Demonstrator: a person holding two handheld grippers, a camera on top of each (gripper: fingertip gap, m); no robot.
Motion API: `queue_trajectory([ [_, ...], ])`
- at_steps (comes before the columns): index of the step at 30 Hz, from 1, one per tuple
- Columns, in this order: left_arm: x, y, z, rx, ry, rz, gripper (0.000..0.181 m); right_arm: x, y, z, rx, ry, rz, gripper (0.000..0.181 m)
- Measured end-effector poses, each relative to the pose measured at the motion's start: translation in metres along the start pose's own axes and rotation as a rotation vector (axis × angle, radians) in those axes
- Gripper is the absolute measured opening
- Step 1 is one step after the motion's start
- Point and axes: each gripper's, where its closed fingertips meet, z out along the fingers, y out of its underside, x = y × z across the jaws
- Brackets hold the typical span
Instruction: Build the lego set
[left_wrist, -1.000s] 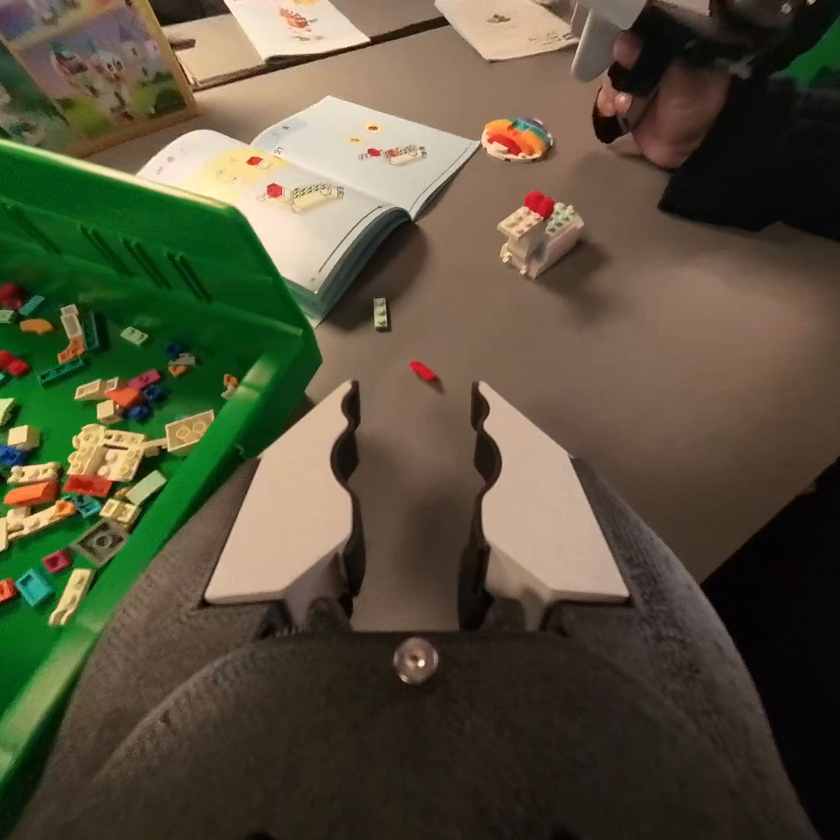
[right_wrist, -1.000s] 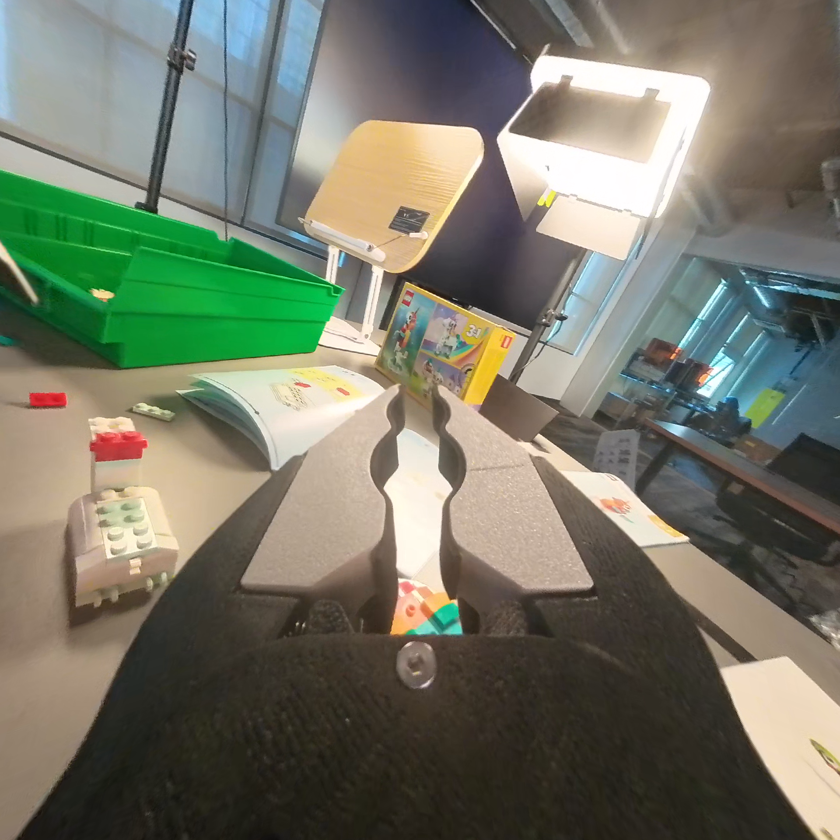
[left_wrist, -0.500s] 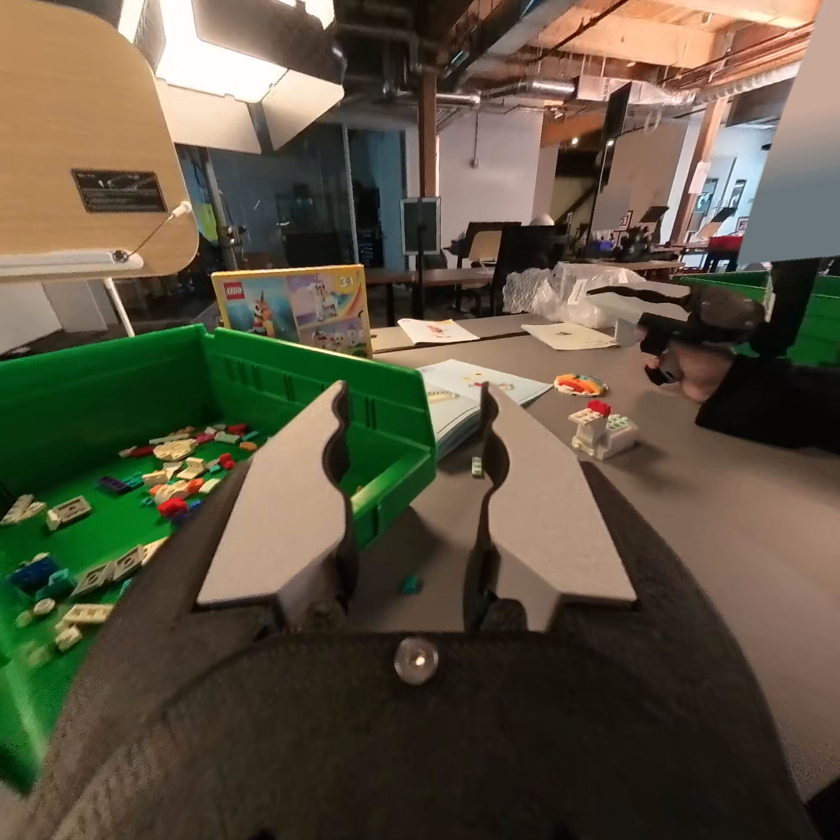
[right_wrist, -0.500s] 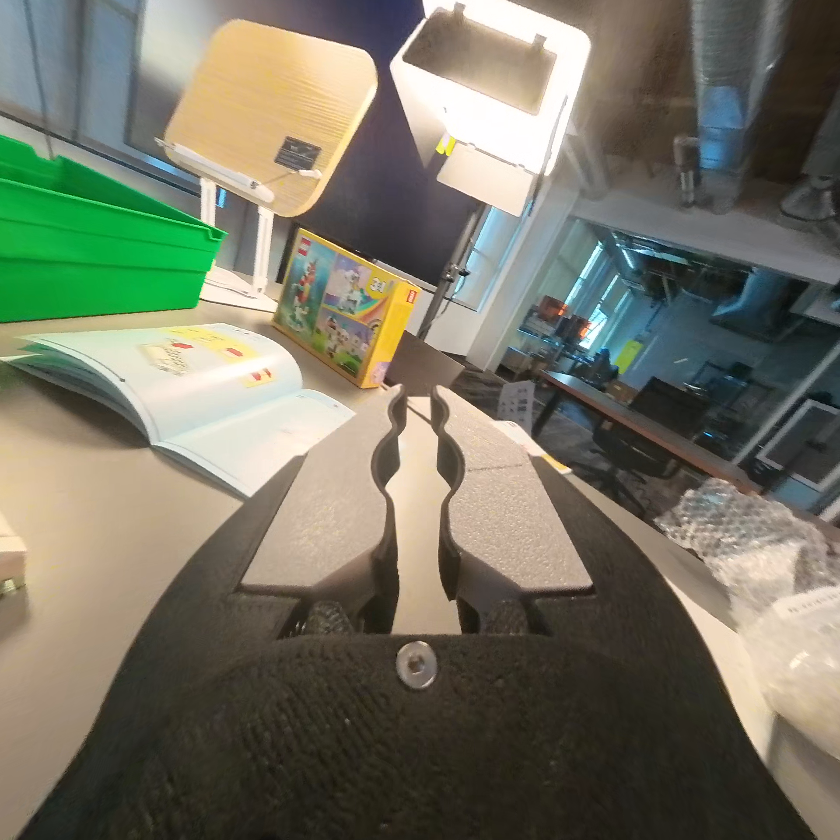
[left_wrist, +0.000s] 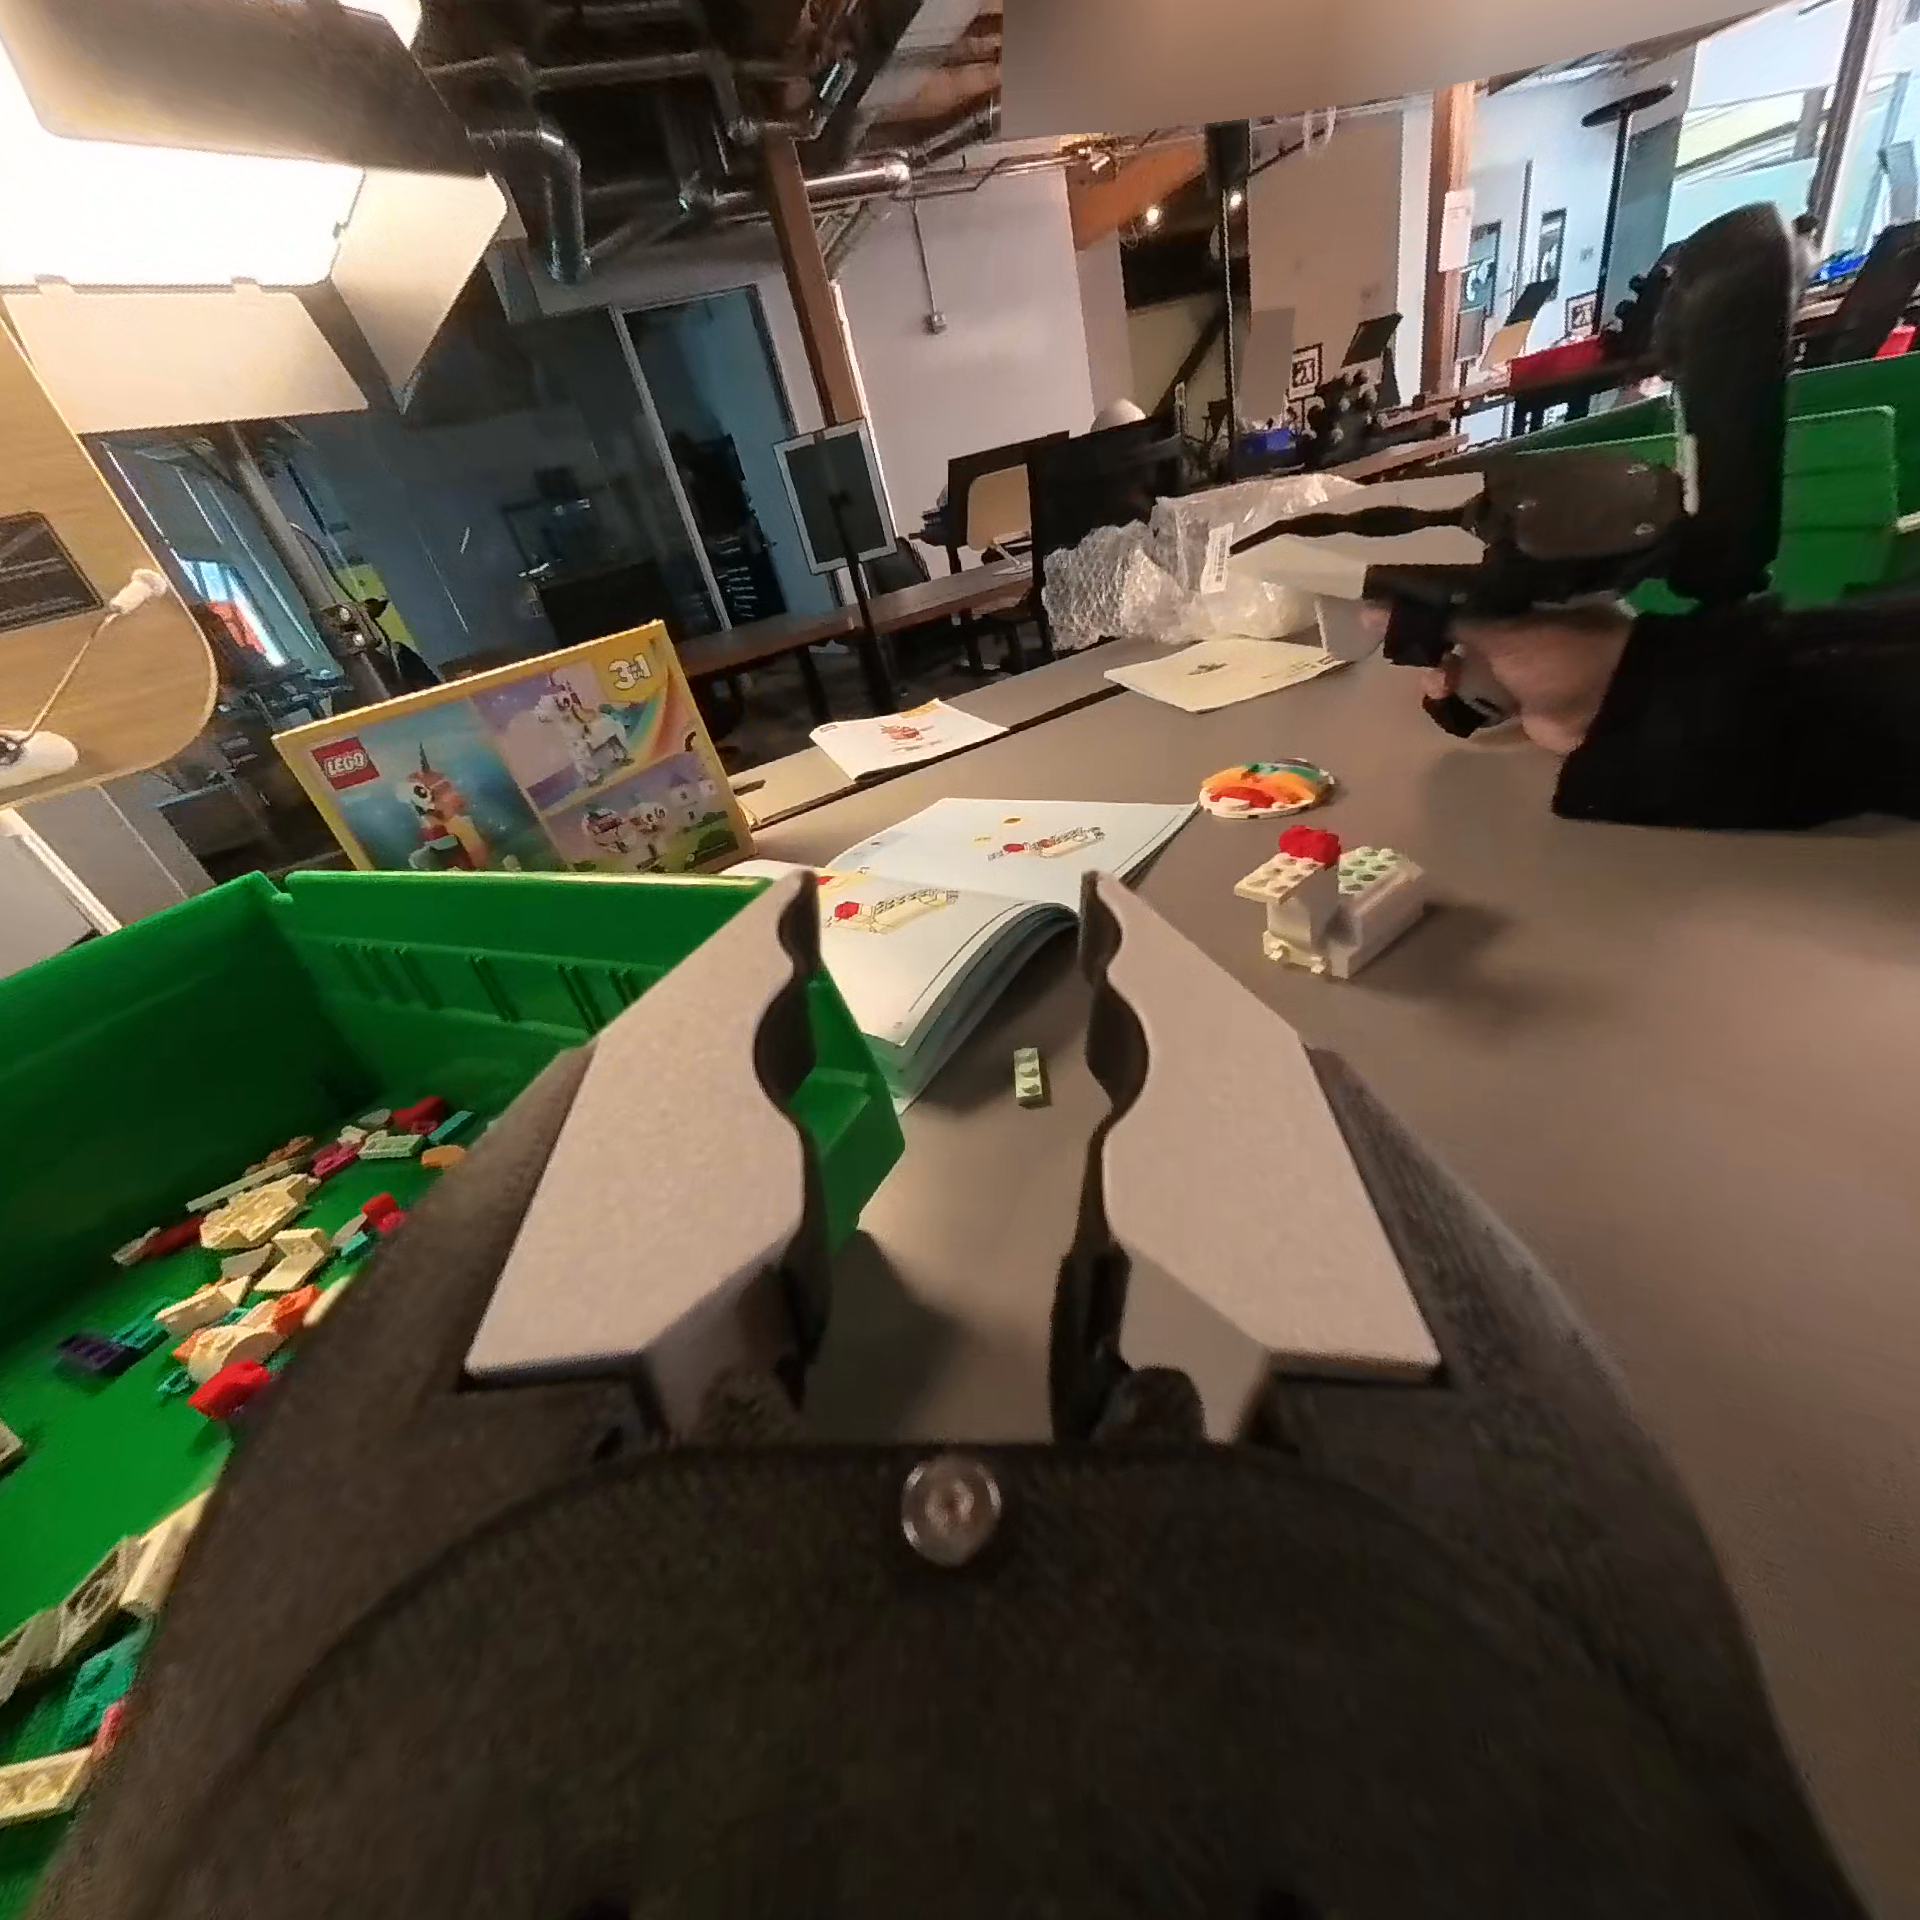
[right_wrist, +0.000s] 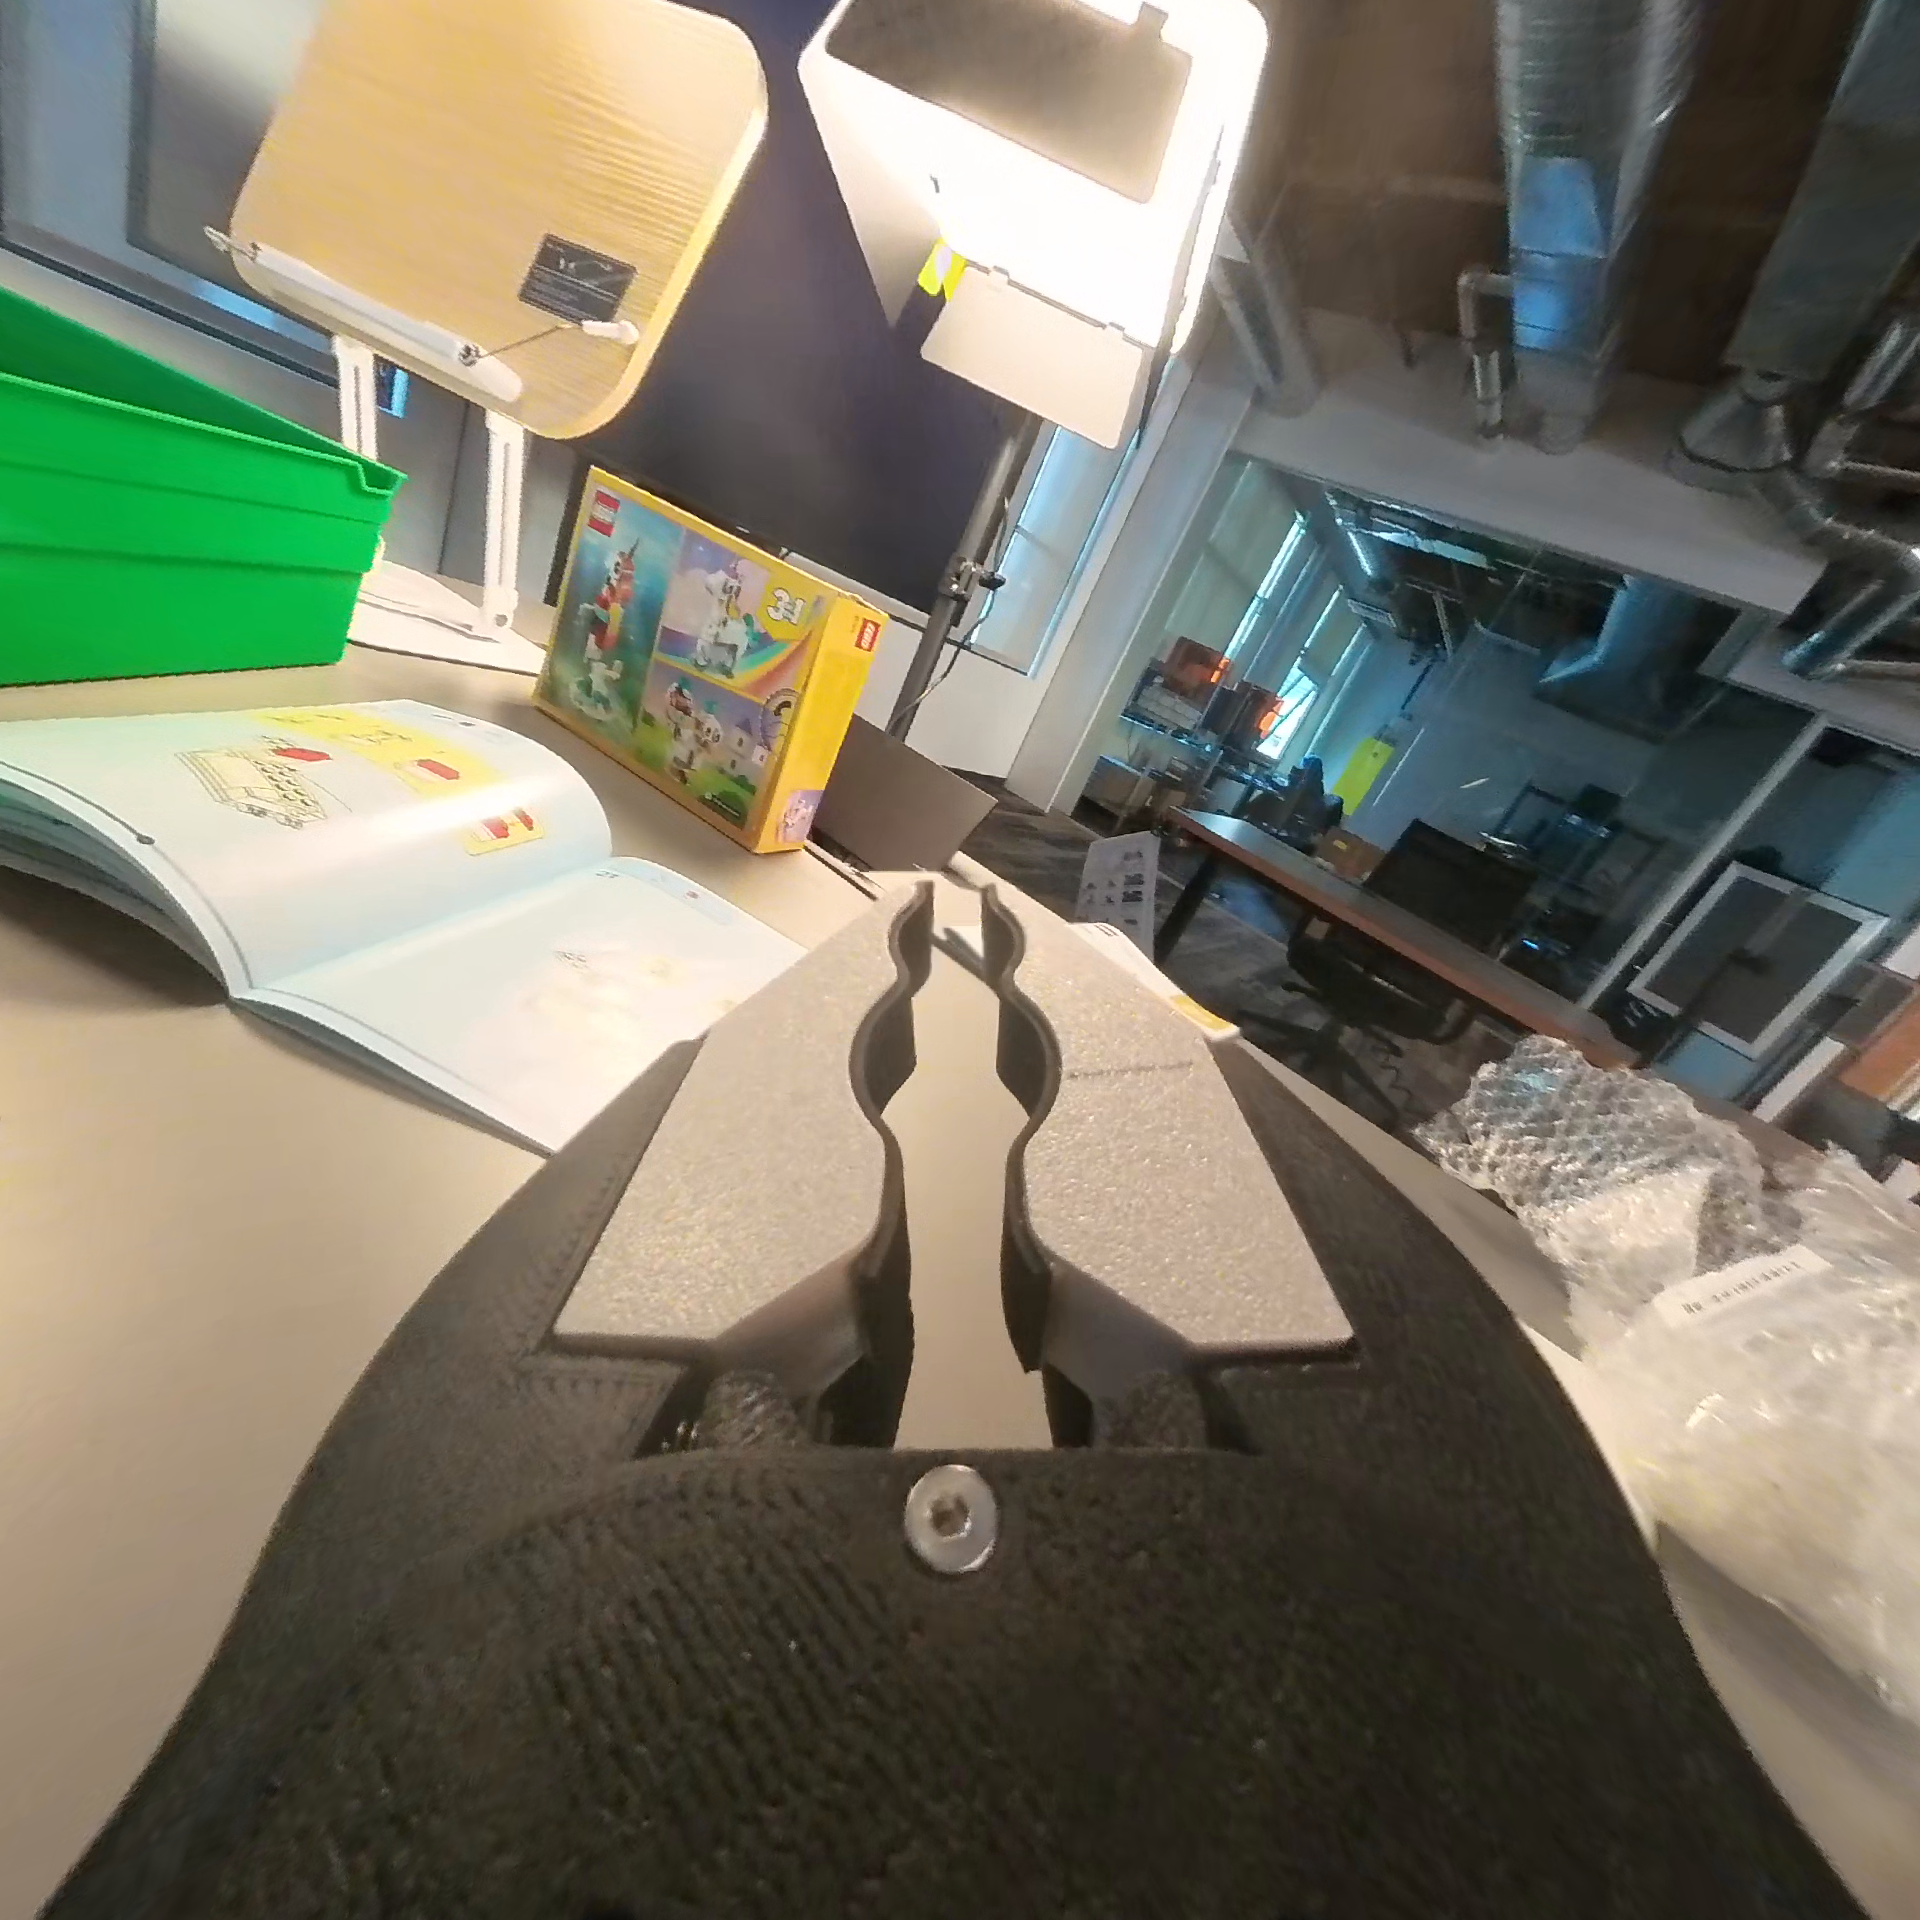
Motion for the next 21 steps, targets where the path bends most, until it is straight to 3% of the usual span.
queue_trajectory([
  [13, -0.025, 0.008, 0.003, -0.021, -0.071, -0.114, 0.044, -0.022, -0.006, 0.011, 0.067, -0.165, 0.070, 0.006],
  [21, -0.027, 0.011, 0.004, -0.038, -0.093, -0.097, 0.044, -0.031, -0.006, 0.020, 0.084, -0.242, 0.070, 0.006],
])
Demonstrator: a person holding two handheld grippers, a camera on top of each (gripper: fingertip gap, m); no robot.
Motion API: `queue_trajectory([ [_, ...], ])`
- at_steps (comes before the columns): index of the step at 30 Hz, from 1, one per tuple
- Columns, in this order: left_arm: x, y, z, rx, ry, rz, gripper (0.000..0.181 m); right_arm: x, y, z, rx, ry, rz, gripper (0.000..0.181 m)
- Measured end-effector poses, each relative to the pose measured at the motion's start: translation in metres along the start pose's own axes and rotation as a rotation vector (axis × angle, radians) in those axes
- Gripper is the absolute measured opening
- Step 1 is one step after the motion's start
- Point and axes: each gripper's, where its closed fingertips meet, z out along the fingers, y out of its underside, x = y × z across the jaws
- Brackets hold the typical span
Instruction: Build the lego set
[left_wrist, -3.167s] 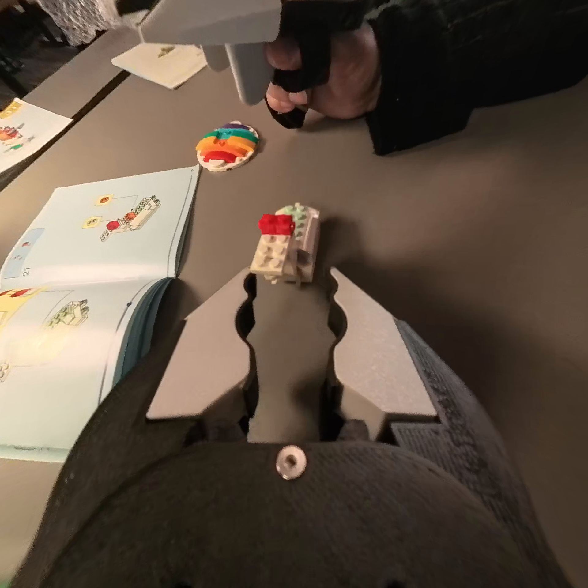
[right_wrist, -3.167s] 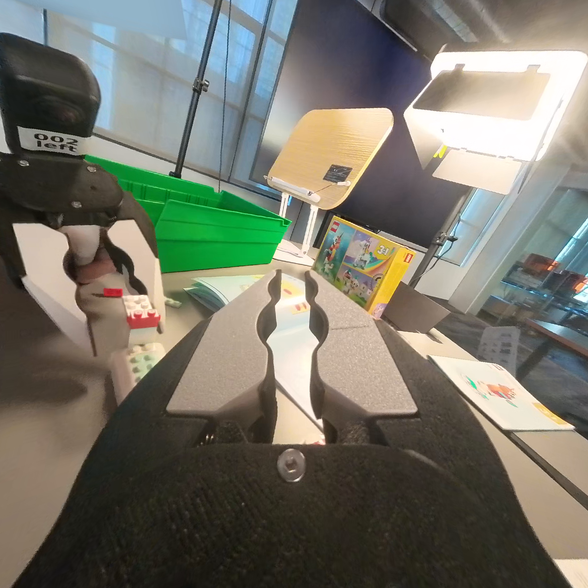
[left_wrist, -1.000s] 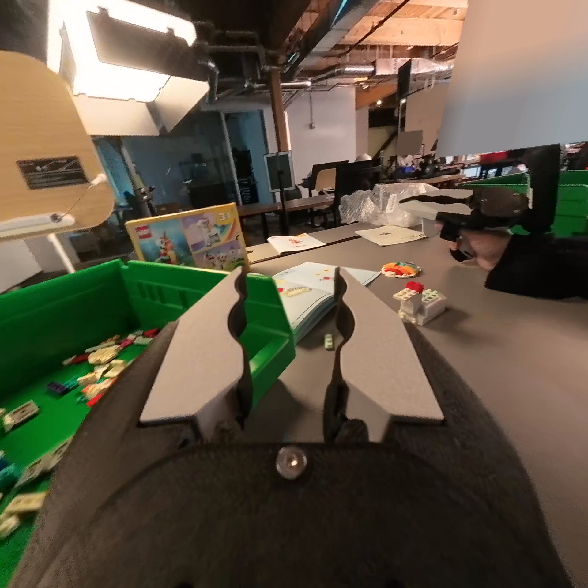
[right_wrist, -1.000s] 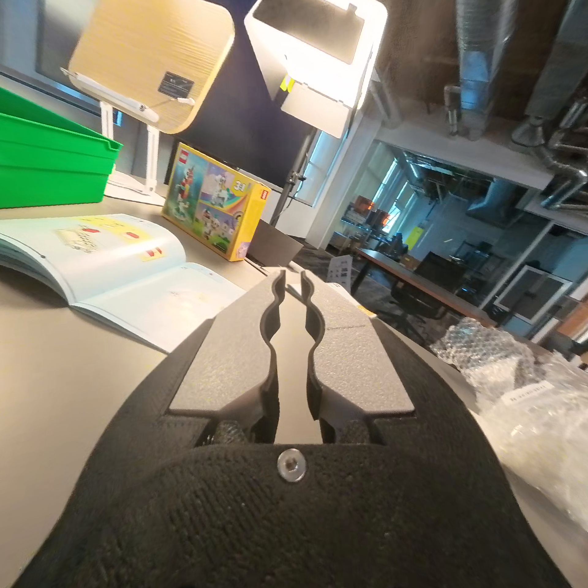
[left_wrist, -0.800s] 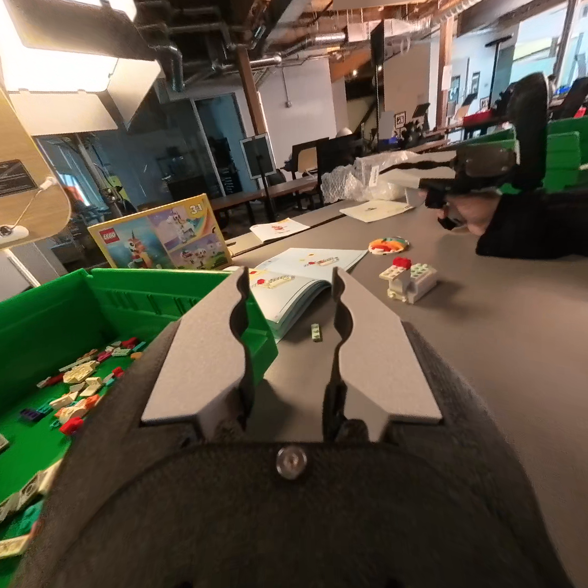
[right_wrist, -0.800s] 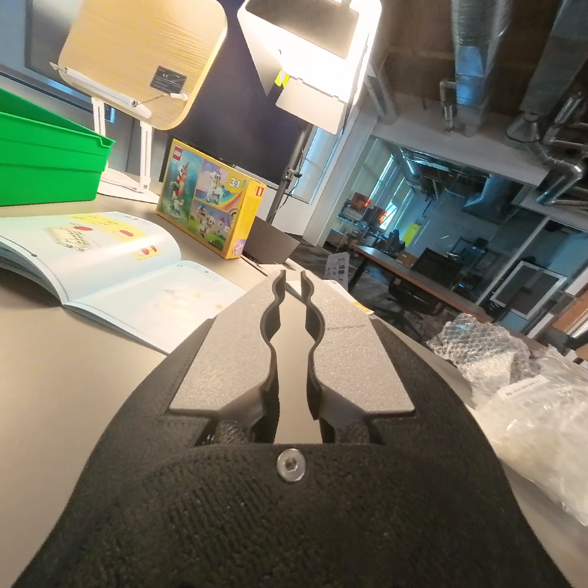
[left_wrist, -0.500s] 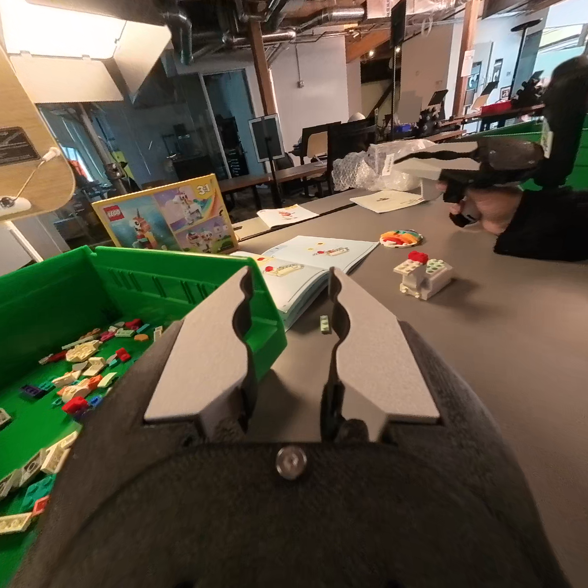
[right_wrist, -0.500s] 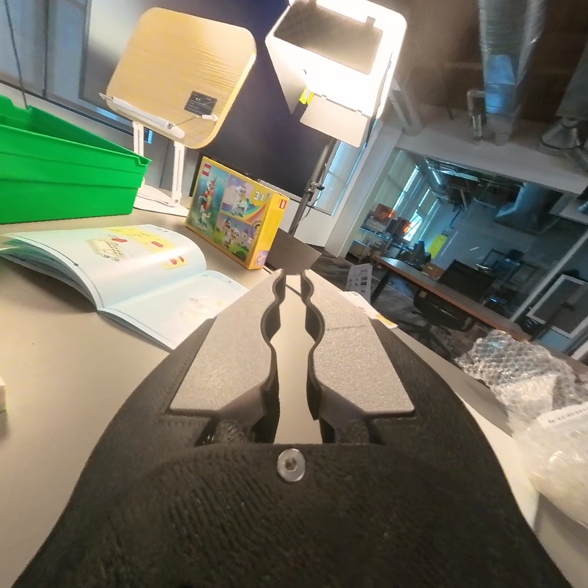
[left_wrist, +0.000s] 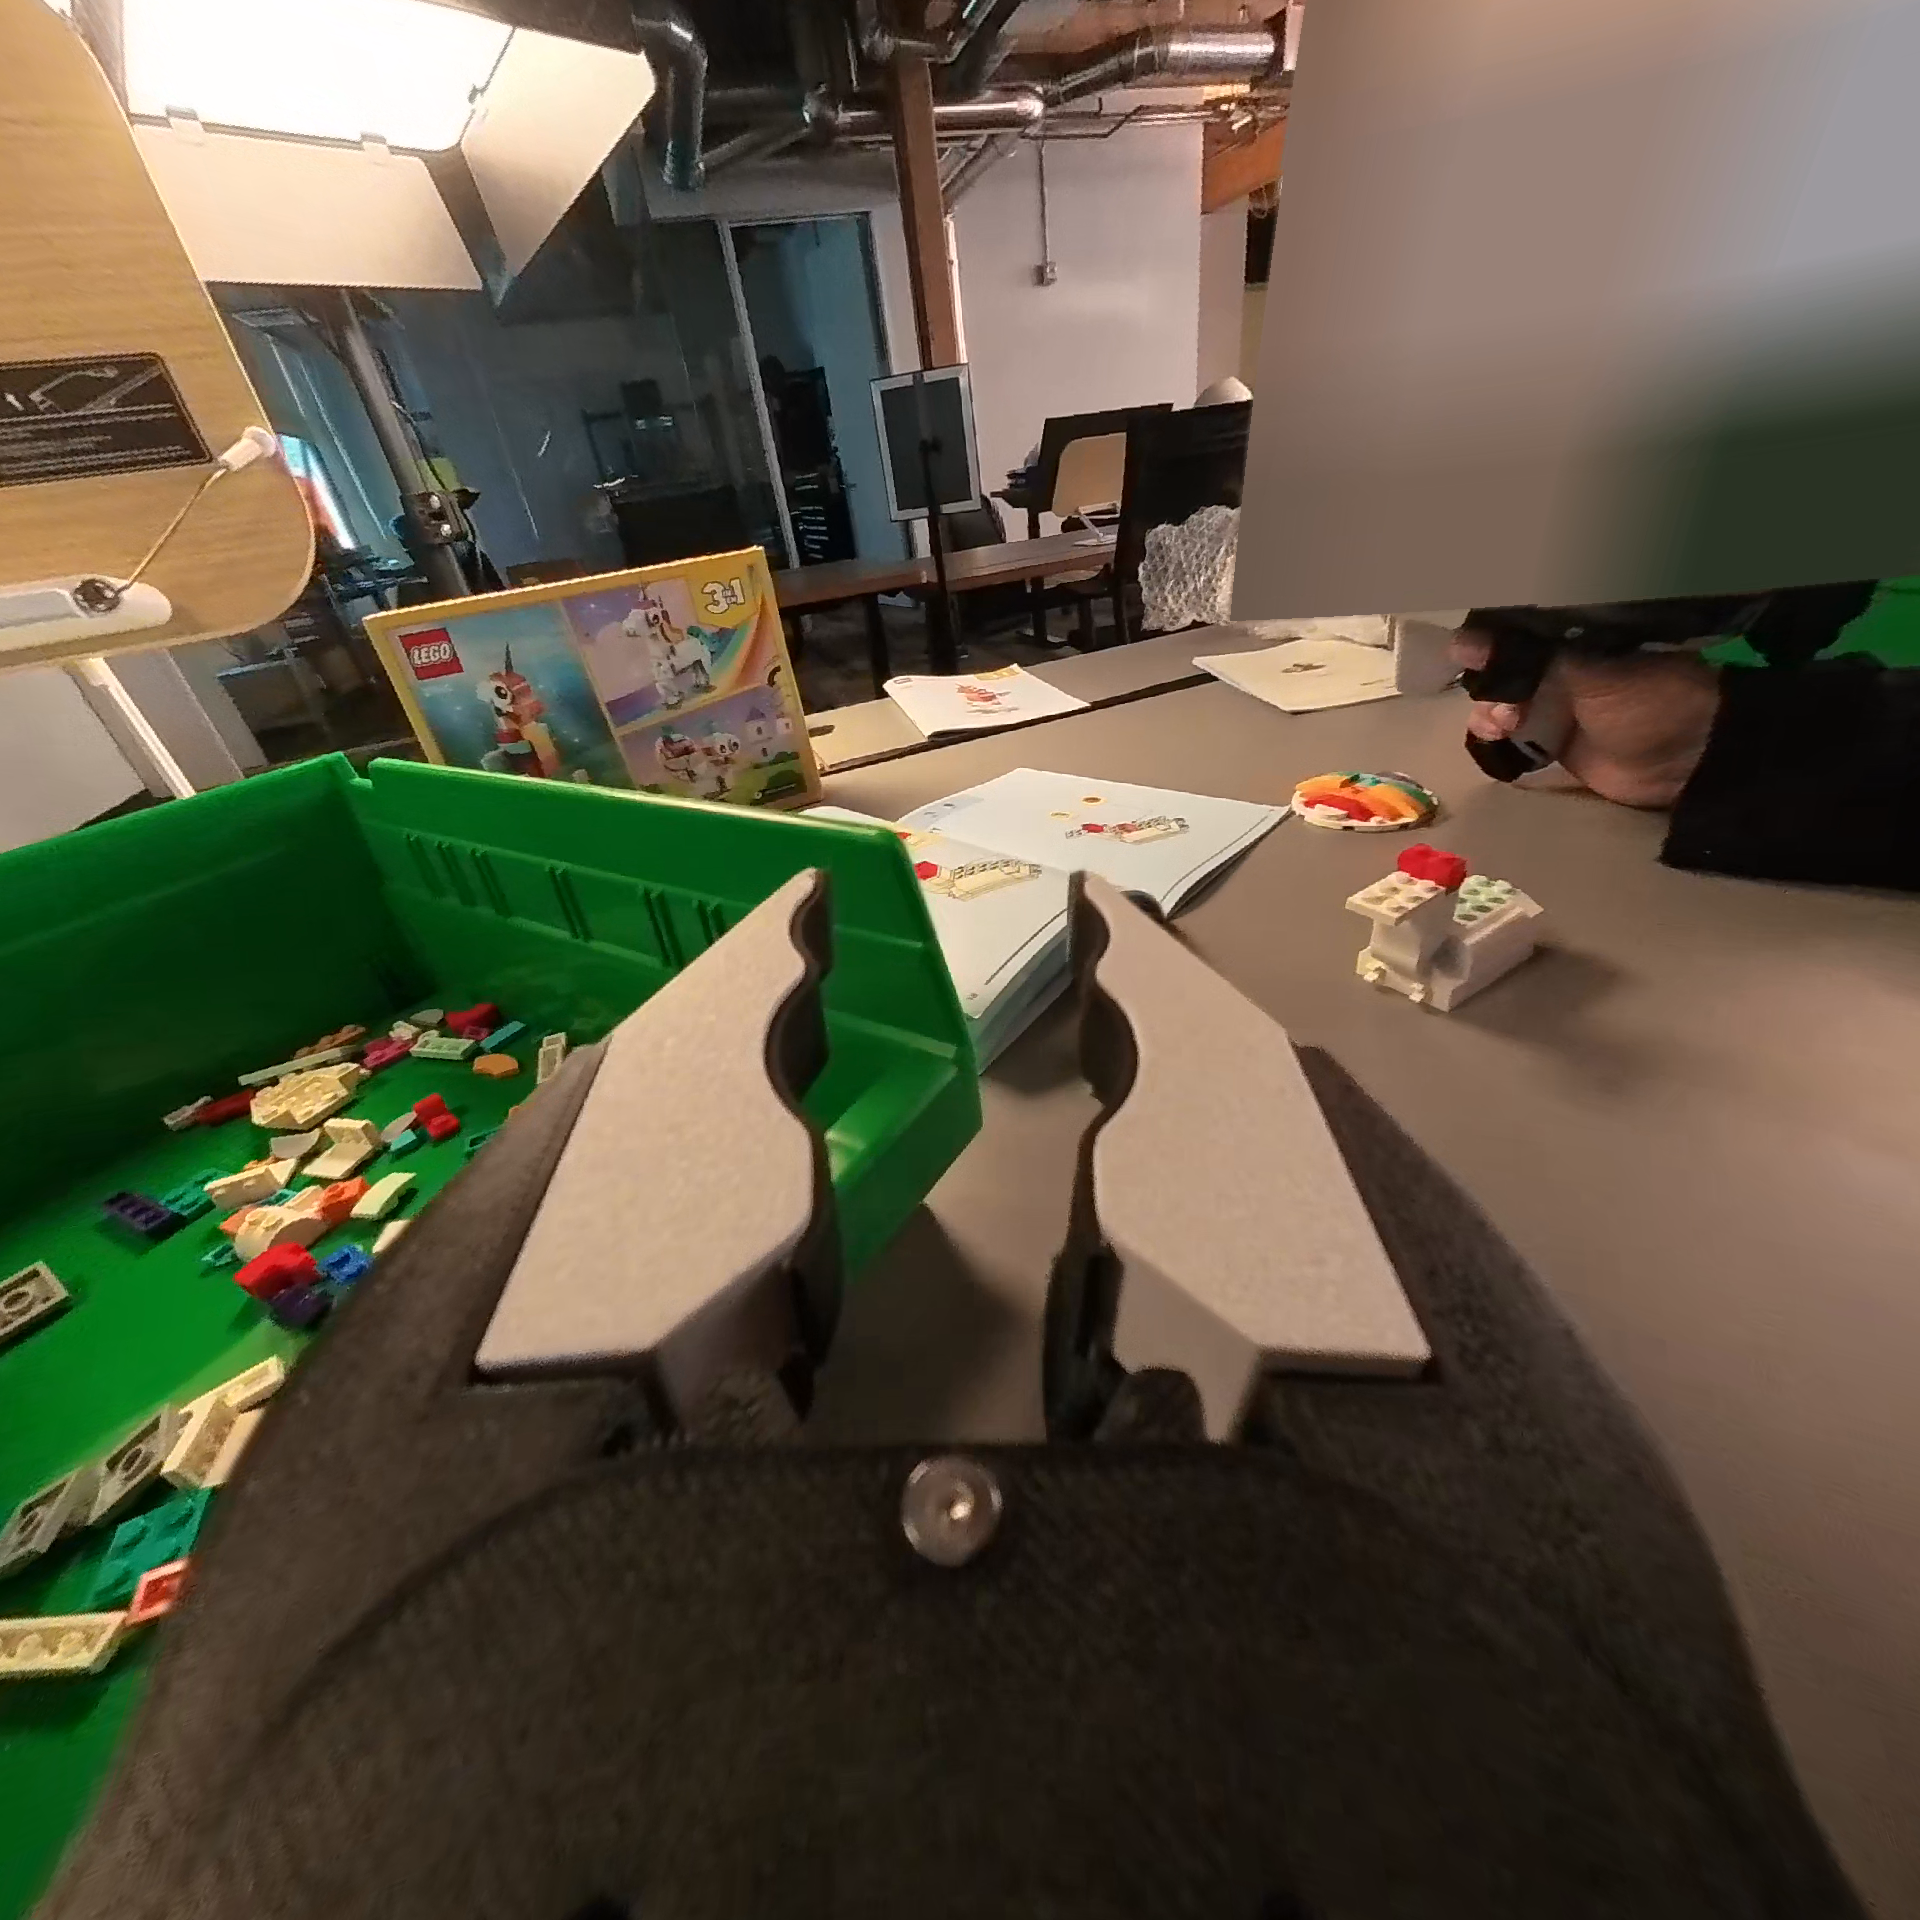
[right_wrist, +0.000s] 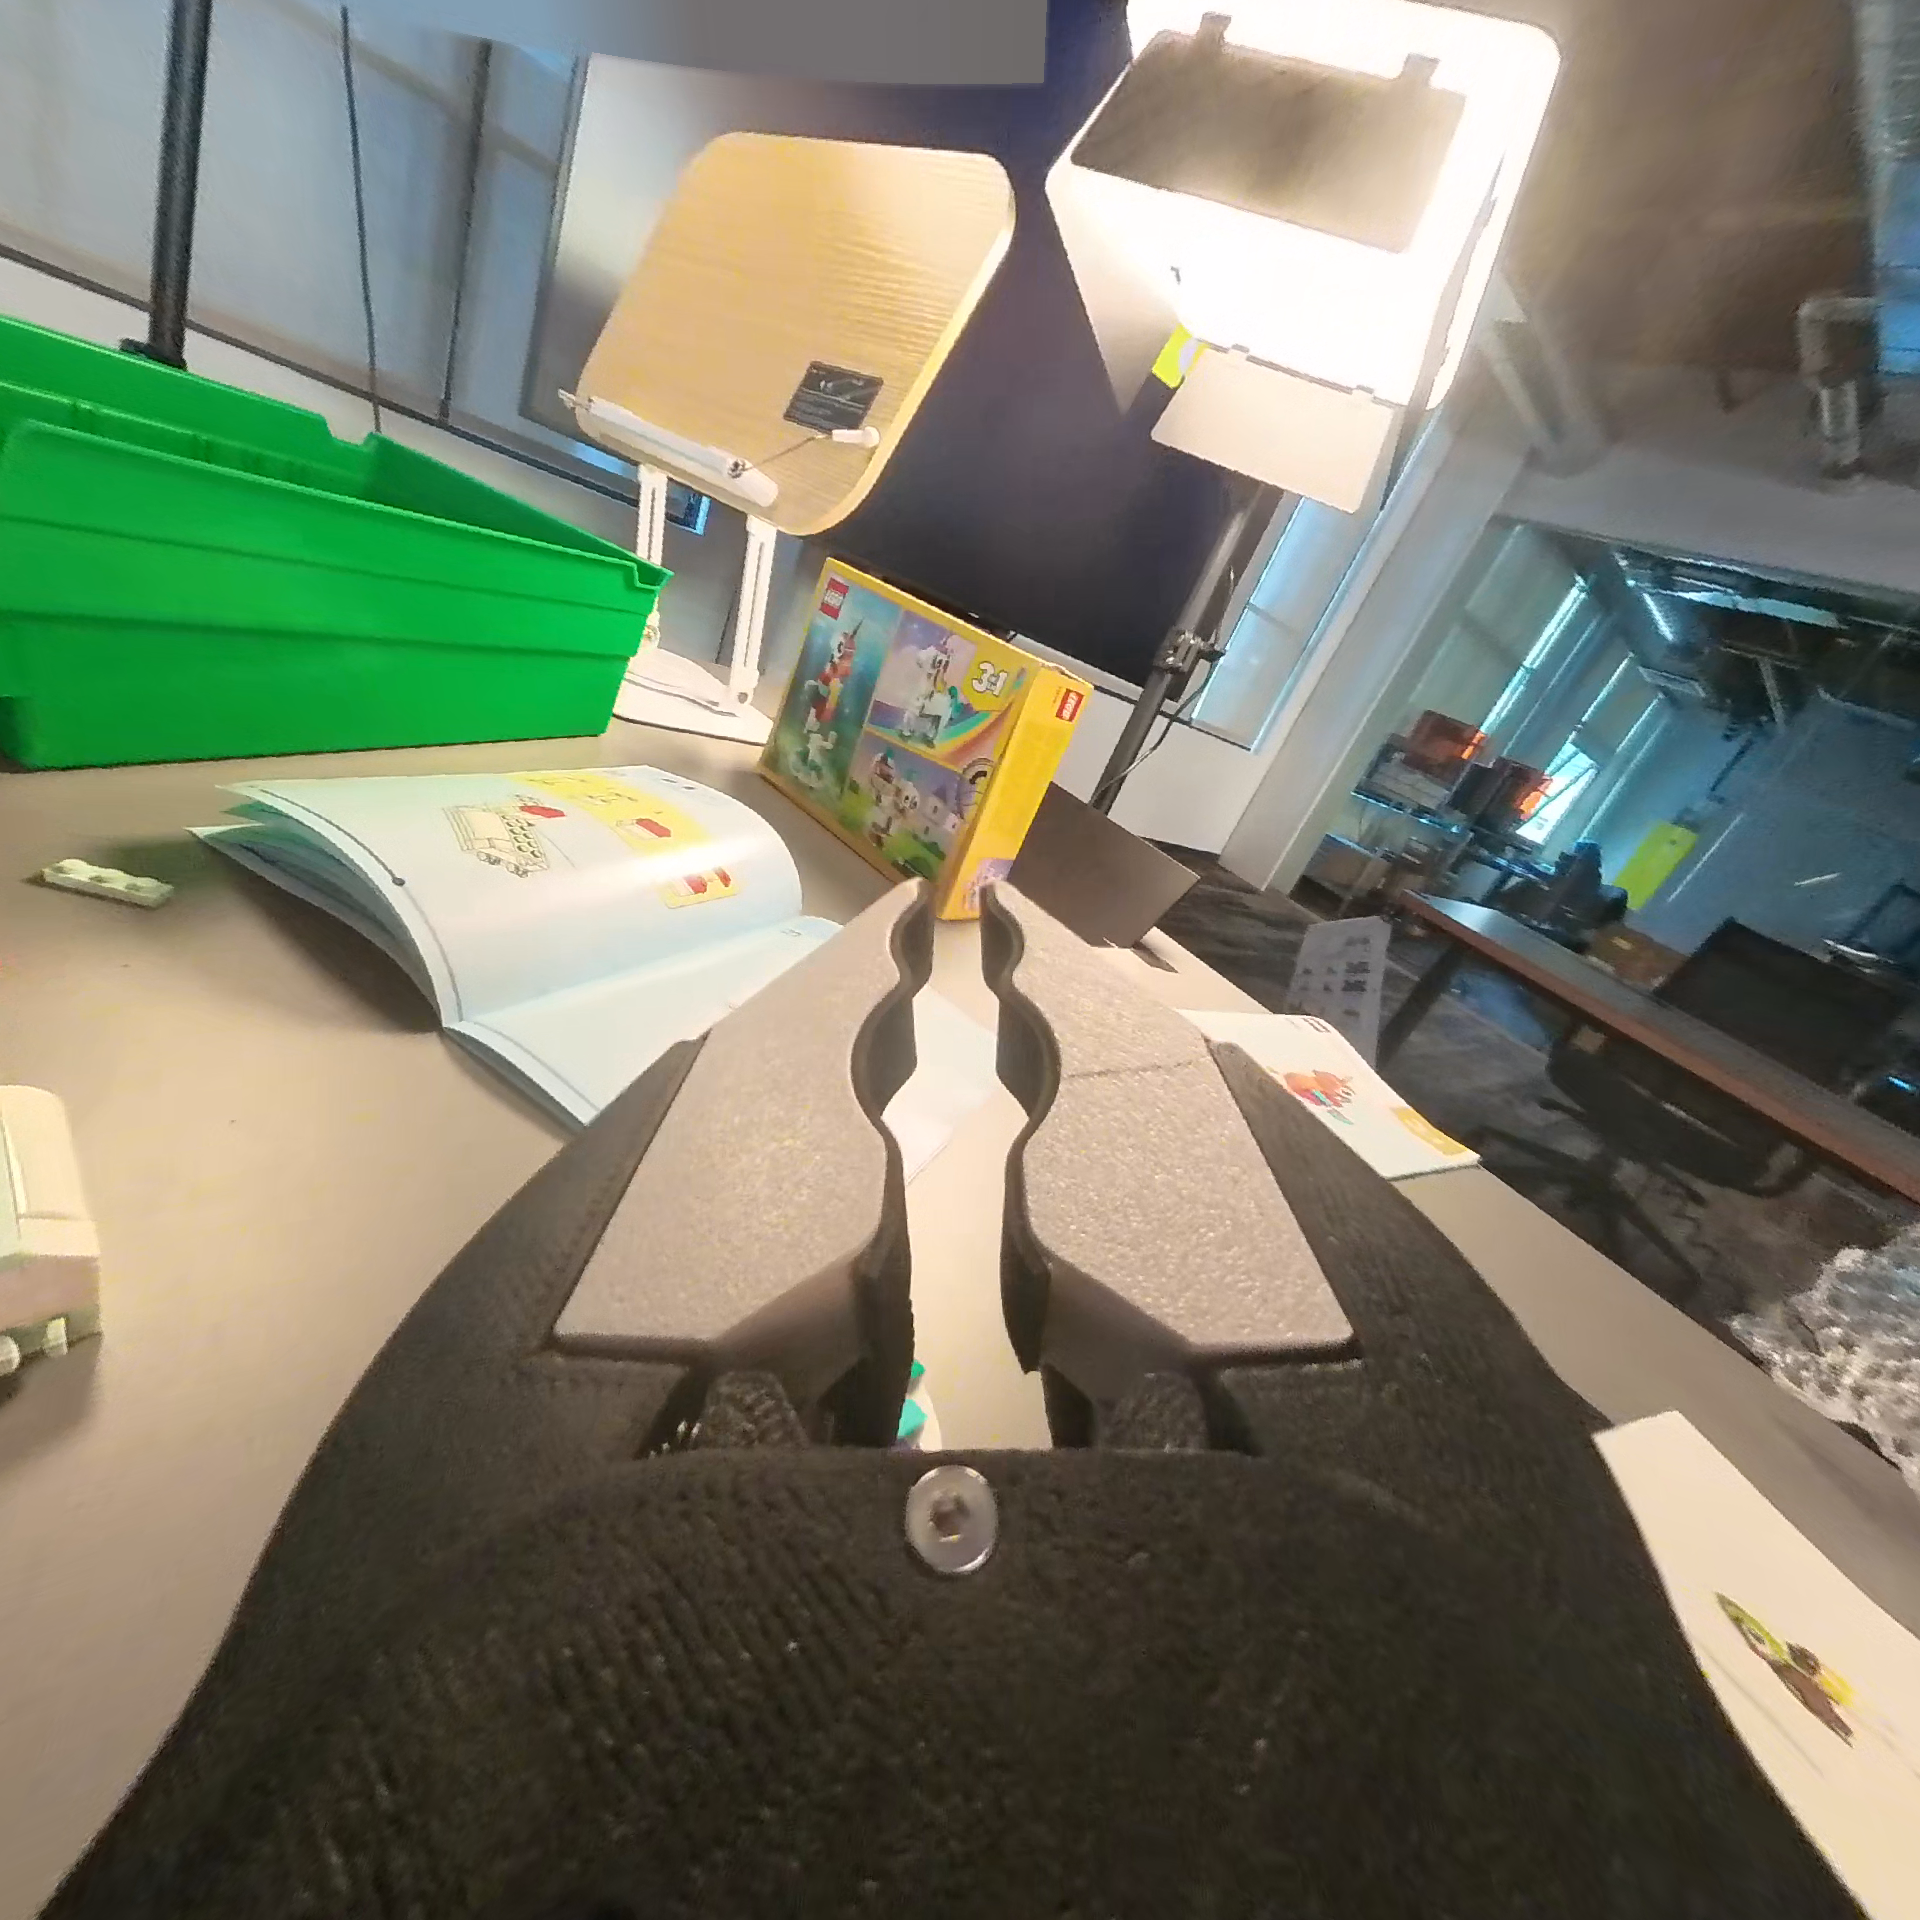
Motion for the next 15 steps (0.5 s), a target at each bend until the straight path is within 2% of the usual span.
queue_trajectory([
  [6, 0.010, 0.002, 0.001, -0.017, 0.044, 0.039, 0.040, 0.000, -0.002, -0.002, 0.007, 0.006, 0.002, 0.006],
  [8, 0.023, 0.006, 0.002, -0.053, 0.118, 0.030, 0.033, 0.001, -0.002, -0.003, 0.007, 0.010, 0.003, 0.006],
  [11, 0.047, 0.026, 0.004, -0.244, 0.264, -0.058, 0.028, 0.002, -0.002, -0.004, 0.004, 0.016, 0.001, 0.006],
  [13, 0.056, 0.049, 0.004, -0.443, 0.309, -0.119, 0.029, 0.001, -0.003, -0.005, 0.005, 0.016, -0.004, 0.006],
  [15, 0.065, 0.067, 0.001, -0.582, 0.342, -0.151, 0.030, -0.001, -0.003, -0.004, 0.001, 0.010, -0.011, 0.006],
])
